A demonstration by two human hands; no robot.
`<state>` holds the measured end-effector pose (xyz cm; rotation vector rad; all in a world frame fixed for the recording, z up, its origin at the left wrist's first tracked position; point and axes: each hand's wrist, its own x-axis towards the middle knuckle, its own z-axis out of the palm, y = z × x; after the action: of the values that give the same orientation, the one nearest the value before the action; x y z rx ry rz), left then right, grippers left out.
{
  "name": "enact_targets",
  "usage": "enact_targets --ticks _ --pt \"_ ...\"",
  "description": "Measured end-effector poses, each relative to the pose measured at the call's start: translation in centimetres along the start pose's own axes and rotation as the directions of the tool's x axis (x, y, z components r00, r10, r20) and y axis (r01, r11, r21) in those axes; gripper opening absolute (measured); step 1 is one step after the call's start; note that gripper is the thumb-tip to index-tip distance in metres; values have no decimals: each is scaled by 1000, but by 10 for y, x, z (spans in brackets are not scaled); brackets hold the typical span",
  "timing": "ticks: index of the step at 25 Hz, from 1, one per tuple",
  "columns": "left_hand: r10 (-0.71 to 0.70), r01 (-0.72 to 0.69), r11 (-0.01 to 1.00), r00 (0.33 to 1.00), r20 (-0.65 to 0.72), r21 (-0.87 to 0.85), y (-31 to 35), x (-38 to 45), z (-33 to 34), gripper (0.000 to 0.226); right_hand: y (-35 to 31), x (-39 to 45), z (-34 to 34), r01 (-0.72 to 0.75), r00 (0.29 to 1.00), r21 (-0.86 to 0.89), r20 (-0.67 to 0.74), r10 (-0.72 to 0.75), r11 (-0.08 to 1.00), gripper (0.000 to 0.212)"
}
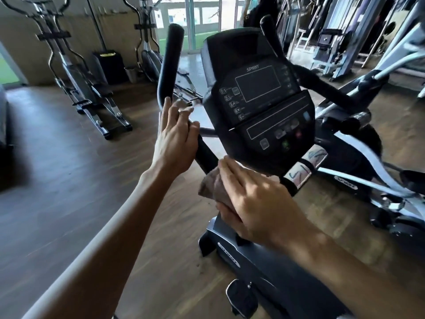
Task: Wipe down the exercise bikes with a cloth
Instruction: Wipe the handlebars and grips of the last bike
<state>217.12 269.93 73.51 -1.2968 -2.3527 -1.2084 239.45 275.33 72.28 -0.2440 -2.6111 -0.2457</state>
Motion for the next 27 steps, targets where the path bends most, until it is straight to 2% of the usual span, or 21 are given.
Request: enact_targets --ticks 3,7,11,13,16,17,18,20,22,24,26,27 --pt "-104 102 992 994 31 76 23 -10 4 54 18 -14 -1 123 991 -33 -39 -125 992 65" --pt "-308 307 951 951 34 40 61 -15 16 55 19 -16 7 107 990 13 -91 -105 994 64" --pt "-332 332 943 943 1 26 64 -18 18 54 54 -36 -1 300 944 11 -147 -296 954 57" --pt "-328 328 944 945 -11 26 63 -21 19 55 79 -38 -4 227 953 60 -220 -209 972 53" --pt "-323 326 943 945 -43 63 65 -25 25 54 85 -27 -7 -55 961 226 -251 113 973 47" --pt "-325 329 941 944 -50 85 67 -25 27 54 74 -26 -7 -114 956 240 -236 172 964 44" --pt "-327 331 938 943 -56 106 68 -24 27 54 62 -25 -5 -128 957 239 -226 183 963 40" --pt "-338 342 927 940 -56 153 71 -24 26 51 48 -29 -2 -43 969 232 -228 97 972 37" --pt "-346 347 917 937 -40 195 72 -28 23 51 62 -31 -2 30 971 223 -236 24 974 36" --pt "-356 353 916 934 -16 190 77 -32 24 51 79 -25 -4 -49 958 237 -264 113 970 31" --pt "-394 391 906 919 -15 164 85 -33 29 49 70 -22 -5 -176 931 273 -264 250 946 29" --pt "-421 420 894 907 -24 156 88 -33 32 50 58 -23 -4 -187 933 271 -251 257 944 29"
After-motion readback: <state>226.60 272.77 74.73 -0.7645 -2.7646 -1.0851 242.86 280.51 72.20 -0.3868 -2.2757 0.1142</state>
